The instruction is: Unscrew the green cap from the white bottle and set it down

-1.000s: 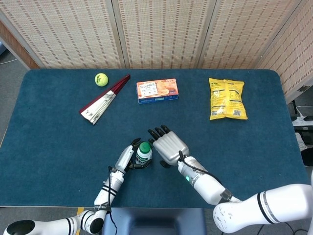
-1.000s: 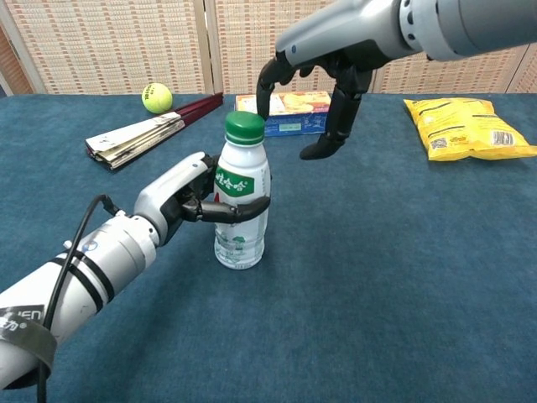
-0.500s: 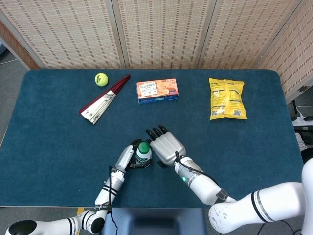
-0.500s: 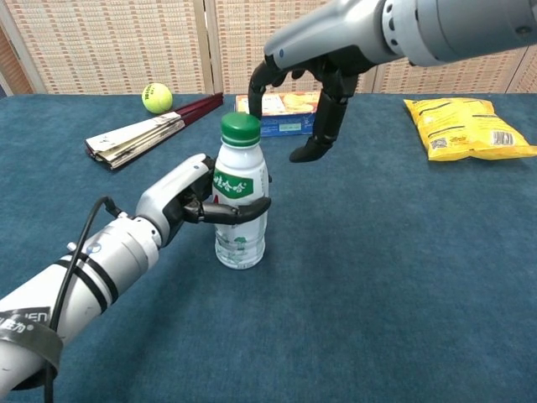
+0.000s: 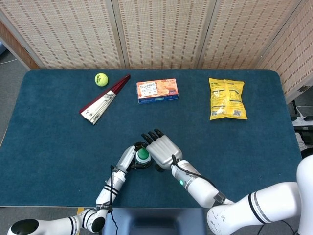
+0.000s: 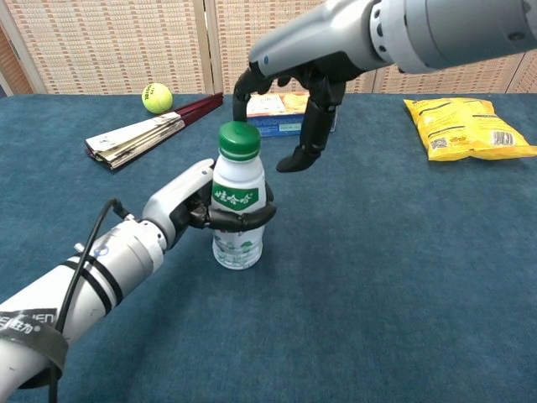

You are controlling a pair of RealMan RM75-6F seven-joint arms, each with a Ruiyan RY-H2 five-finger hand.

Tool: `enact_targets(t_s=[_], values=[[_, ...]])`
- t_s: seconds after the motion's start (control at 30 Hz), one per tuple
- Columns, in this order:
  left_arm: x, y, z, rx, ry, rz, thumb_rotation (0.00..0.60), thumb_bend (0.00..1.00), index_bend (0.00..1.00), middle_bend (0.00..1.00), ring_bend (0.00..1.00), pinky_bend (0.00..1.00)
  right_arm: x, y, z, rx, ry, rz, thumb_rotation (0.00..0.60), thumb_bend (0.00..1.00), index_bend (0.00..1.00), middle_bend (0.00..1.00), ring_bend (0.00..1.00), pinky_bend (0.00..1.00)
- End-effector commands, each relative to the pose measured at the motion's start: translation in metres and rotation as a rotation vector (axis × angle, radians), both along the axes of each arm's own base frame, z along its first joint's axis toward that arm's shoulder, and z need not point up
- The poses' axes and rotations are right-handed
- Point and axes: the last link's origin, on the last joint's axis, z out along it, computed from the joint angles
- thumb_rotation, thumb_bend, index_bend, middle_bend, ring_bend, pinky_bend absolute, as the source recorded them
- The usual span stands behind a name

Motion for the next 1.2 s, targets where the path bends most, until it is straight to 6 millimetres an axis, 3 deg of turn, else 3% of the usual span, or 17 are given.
enact_targets(t_s=[0.03, 0.43, 0.8, 1.2], values=[[-0.001, 0.000, -0.002, -0.025, 0.009, 0.014, 0.600, 0.95, 0.73, 0.86, 0.50, 0.22, 0.000, 0.000, 0.000, 0.000, -0.001, 0.001, 0.536, 0.24, 0.23, 0.00, 0.00, 0.00], [-0.003, 0.004, -0.003, -0.183, -0.028, 0.108, 0.600, 0.98, 0.73, 0.87, 0.51, 0.23, 0.004, 0.008, 0.001, 0.027, -0.015, 0.025, 0.536, 0.24, 0.23, 0.00, 0.00, 0.00], [-0.007, 0.001, -0.005, -0.164, 0.001, 0.088, 0.600, 0.98, 0.73, 0.87, 0.52, 0.22, 0.010, 0.010, 0.008, -0.006, -0.079, 0.062, 0.543, 0.24, 0.16, 0.00, 0.00, 0.00], [-0.007, 0.004, -0.005, -0.166, 0.002, 0.100, 0.600, 0.96, 0.73, 0.86, 0.51, 0.20, -0.018, 0.004, 0.016, -0.037, -0.013, 0.024, 0.542, 0.24, 0.15, 0.00, 0.00, 0.00]])
